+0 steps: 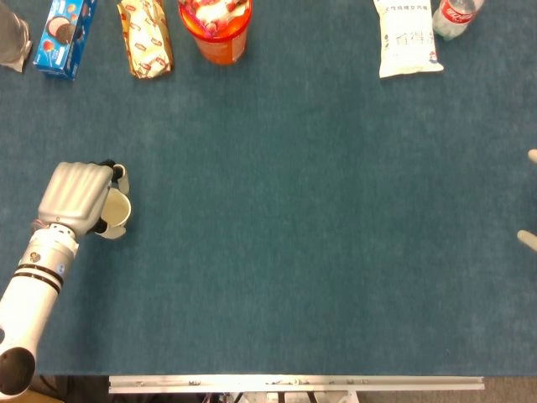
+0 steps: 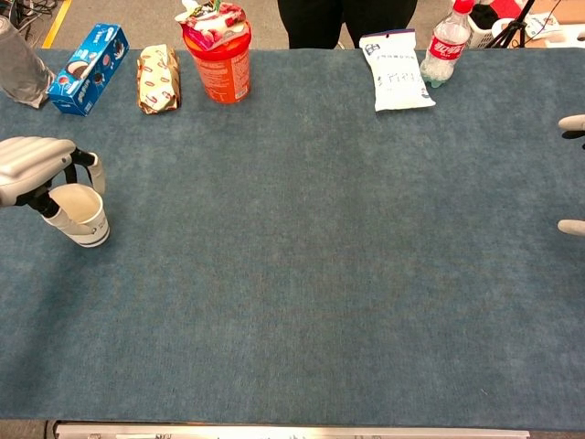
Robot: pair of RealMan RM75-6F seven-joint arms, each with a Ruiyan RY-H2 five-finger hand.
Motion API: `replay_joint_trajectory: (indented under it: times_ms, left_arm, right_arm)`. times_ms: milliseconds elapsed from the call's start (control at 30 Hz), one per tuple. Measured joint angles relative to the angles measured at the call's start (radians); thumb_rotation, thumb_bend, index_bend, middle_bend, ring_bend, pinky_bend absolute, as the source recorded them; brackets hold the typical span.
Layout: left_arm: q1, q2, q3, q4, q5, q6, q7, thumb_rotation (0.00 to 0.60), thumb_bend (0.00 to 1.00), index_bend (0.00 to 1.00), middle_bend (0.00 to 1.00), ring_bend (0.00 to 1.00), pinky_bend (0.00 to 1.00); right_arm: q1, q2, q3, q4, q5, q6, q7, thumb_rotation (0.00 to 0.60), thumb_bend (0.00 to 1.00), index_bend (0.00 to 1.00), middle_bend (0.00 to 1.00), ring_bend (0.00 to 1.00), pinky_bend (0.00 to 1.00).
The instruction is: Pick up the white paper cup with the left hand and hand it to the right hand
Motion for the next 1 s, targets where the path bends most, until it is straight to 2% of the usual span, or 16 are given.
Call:
replay_joint_trajectory:
  times_ms: [200,633,1000]
  left_arm:
    - [0.004,0.001,-0.003,-0.001,0.005,-0.003,-0.007,0.600,0.11,0.47,0.38,0.43,0.71]
    - [-0.005,0.041,-0.037,-0.075,0.009,0.004,-0.014,0.600,0.11,0.47,0.38,0.44,0.71]
    - [-0.050,0.096,-0.080,-0.209,-0.043,-0.012,0.005,0.600,0.11,0.47,0.38,0.44,0.71]
  right_arm:
    - [0.001,-0.001,0.000,0.002,0.002,-0.002,0.001,0.600,0.00,0.17,0.21,0.23,0.33]
    - [0.007,-0.004,0.004,-0.001,-0.002,-0.003,0.004,0.600,0.00,0.17,0.21,0.23,0.33]
    - [0.030,-0.026,0.020,-0.023,-0.026,-0.002,0.047,0.600,0.00,0.17,0.21,0.23,0.33]
